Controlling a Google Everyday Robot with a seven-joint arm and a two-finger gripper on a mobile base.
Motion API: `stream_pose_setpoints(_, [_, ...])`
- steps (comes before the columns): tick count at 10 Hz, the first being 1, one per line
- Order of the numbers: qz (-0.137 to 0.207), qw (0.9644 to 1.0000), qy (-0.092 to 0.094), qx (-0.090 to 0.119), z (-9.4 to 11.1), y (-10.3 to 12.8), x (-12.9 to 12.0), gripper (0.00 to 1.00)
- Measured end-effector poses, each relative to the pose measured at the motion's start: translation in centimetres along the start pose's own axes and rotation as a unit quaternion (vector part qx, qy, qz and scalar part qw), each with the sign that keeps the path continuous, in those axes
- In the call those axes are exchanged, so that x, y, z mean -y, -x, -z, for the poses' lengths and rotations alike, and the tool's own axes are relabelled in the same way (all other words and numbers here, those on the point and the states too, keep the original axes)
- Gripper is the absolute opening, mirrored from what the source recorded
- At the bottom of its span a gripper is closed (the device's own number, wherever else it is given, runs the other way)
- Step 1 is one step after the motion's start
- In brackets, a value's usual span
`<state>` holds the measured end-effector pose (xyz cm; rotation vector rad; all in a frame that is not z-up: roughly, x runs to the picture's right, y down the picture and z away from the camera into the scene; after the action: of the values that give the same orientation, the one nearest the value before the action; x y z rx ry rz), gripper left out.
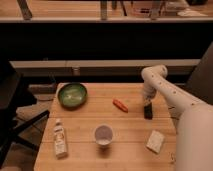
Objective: Push the eraser across the table
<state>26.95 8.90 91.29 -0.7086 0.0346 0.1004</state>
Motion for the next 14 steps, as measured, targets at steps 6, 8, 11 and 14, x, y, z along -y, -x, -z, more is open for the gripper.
stream_pose_setpoints(6, [-0.005,1.0000,0.003,0.005,-0.3,-2.8,-0.2,0.00])
stream_pose_setpoints(8, [-0.004,1.0000,0.005,0.005,-0.5,-2.8,-0.3,0.00])
stream_pose_setpoints(11, [-0.003,1.0000,0.003,0.008,-0.6,-3.1,-0.5,0.00])
stream_pose_setpoints(14, [-0.002,1.0000,0.005,0.007,-0.6,-3.1,-0.6,0.00])
